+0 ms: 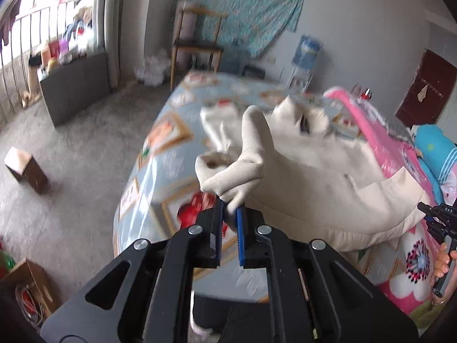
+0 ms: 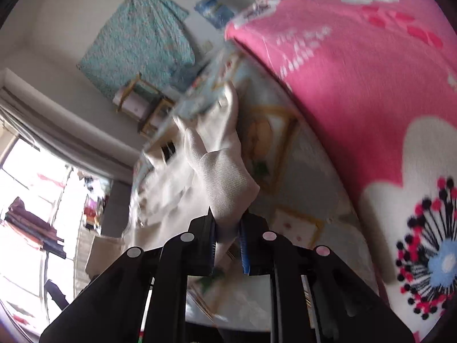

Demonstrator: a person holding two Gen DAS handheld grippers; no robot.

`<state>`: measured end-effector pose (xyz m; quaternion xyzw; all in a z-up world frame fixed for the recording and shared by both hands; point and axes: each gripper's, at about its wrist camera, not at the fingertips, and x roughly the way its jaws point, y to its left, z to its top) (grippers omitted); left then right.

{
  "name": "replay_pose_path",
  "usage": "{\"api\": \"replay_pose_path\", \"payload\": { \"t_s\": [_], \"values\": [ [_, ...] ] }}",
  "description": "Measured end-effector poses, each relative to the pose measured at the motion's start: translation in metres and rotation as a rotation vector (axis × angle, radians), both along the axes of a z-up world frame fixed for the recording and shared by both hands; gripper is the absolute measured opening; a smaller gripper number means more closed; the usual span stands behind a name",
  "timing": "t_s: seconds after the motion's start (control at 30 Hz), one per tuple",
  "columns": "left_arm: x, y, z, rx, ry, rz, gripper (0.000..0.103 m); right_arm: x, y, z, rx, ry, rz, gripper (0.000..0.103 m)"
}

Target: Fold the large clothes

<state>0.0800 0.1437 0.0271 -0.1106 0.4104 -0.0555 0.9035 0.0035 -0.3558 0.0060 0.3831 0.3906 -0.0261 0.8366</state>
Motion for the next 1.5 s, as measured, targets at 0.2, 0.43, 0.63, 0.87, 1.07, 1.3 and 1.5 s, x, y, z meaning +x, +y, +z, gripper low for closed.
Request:
{"api": "replay_pose_path", "payload": {
  "t_s": [0.2,0.43,0.63,0.87,1.07,1.3,1.5],
  "values": [
    [-0.008,0.021,-0.060,0.009,0.185,0.035,0.027,-0.012,-0.019,-0.035,-0.040,0.230,0.004,0.035],
    [-0.009,0.027,-0.032,0.020,0.066,0.048,0.027,-0.005,0.001,0.037,-0.325,0.120,0.038,0.051],
    [0.042,-0.026,-0.042,0.141,0.103,-0.081,0.041,0.060,0.110,0.016,-0.336,0.111,0.429,0.053],
    [0.079,-0.044,-0.071,0.289,0.143,-0.084,0.033,0.092,0.191,-0.034,-0.460,0.190,0.629,0.053],
    [0.074,-0.031,-0.068,0.269,0.097,-0.065,0.009,0.090,0.215,-0.042,-0.600,0.202,0.667,0.008],
    [0.043,-0.019,-0.020,0.187,-0.084,-0.048,0.006,0.072,0.215,0.011,-0.653,0.064,0.560,0.006],
    [0.060,-0.018,-0.025,0.178,-0.067,-0.043,0.006,0.091,0.221,0.002,-0.712,0.051,0.520,0.006]
  ]
}}
